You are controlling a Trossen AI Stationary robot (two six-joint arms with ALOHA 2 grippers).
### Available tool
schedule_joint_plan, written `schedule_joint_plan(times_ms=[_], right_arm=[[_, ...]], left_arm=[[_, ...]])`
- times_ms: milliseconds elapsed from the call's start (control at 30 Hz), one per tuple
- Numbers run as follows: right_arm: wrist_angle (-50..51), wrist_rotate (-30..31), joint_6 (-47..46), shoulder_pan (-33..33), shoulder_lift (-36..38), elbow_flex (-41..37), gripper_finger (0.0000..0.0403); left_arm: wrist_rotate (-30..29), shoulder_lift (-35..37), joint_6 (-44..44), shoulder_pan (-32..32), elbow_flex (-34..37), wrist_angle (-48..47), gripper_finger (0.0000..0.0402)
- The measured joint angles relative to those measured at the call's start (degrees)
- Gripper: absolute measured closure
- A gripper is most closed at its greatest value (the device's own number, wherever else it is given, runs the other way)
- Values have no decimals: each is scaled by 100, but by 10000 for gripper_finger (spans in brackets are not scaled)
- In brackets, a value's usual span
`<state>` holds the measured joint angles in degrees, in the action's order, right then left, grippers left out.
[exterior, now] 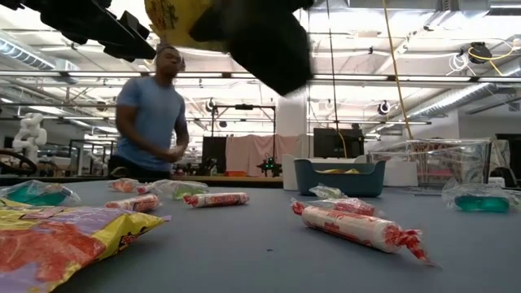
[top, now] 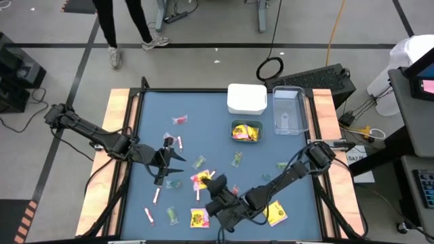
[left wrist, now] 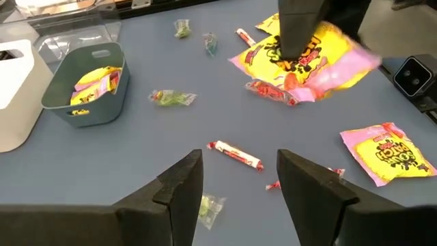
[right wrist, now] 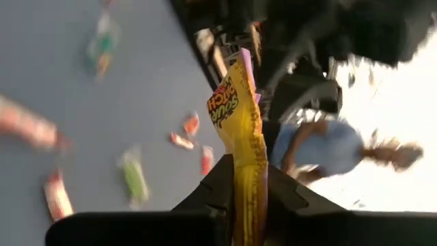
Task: Sort candy
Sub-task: Put the top center yellow candy into the green bin
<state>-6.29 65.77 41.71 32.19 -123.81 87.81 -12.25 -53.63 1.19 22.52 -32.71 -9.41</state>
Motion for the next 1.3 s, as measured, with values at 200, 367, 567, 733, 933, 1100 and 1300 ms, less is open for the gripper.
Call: schedule_joint_plan(times_ms=[200,367,567,733,933,1100,1300], right_arm=[[-479,-90,-2603,-69,-2,-2,367],[-799,-336,-4418,-162,-2,-2,367],[-984,-490,-5816,-284,-4,-2,367],[-981,-769,-6074,-355,-4,-2,367],[-913,-801,-5407,-368,-4,-2,367],[-911,-1050,-4251,-355,-4,-2,367],[-867,-236,-3350,-234,-4,-2,367]], left_arm=[[0,0,0,2,0,-4,208],[0,0,0,2,0,-11,208],[0,0,2,0,0,-13,208],[0,0,4,2,2,-13,208],[-2,0,7,2,2,-11,208],[-2,0,164,0,2,-11,208],[-2,-48,334,3,2,-5,208]])
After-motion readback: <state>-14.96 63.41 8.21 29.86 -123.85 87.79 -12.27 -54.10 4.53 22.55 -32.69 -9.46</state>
